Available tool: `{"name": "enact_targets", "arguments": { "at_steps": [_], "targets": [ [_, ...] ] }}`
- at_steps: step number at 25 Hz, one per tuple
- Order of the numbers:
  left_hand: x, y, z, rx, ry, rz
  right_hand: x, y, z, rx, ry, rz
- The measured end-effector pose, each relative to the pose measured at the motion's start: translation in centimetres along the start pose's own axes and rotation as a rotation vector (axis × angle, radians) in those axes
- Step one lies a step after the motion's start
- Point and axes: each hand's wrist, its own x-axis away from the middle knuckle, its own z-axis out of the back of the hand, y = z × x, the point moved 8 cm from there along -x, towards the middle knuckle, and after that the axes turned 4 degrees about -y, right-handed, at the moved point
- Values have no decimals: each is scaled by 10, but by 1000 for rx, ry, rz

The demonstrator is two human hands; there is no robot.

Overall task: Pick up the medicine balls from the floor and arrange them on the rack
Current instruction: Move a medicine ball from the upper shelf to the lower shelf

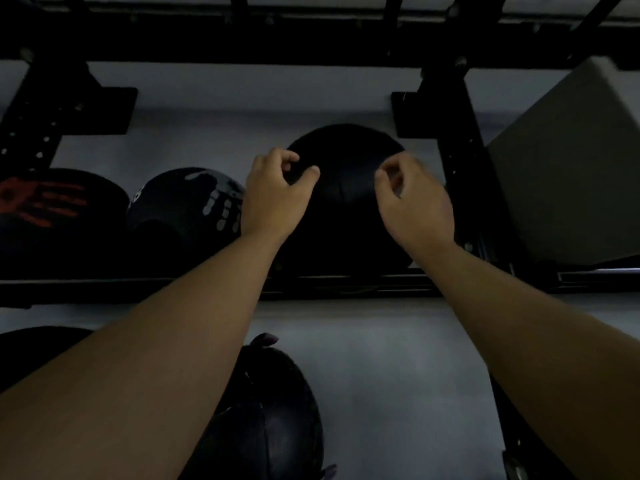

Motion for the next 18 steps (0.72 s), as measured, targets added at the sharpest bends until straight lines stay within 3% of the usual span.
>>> {"name": "enact_targets", "arguments": {
  "at_steps": [6,9,12,14,18],
  "targets": [
    [-45,2,-18,-166,3,123,-55,38,14,26,-30,-93],
    [-53,-19,-23,-202,1,270,-69,59,-1,-30,-61,-150],
    [-54,-44,-36,-135,-49,378,-81,78,-14,-84,-46,-244],
    [-51,-58,-45,-23,-59,434,-84,100,-21,-151,-17,-403],
    [-46,-80,-57,195,-13,536,-77,139,-56,-494,-57,-601]
  ]
}}
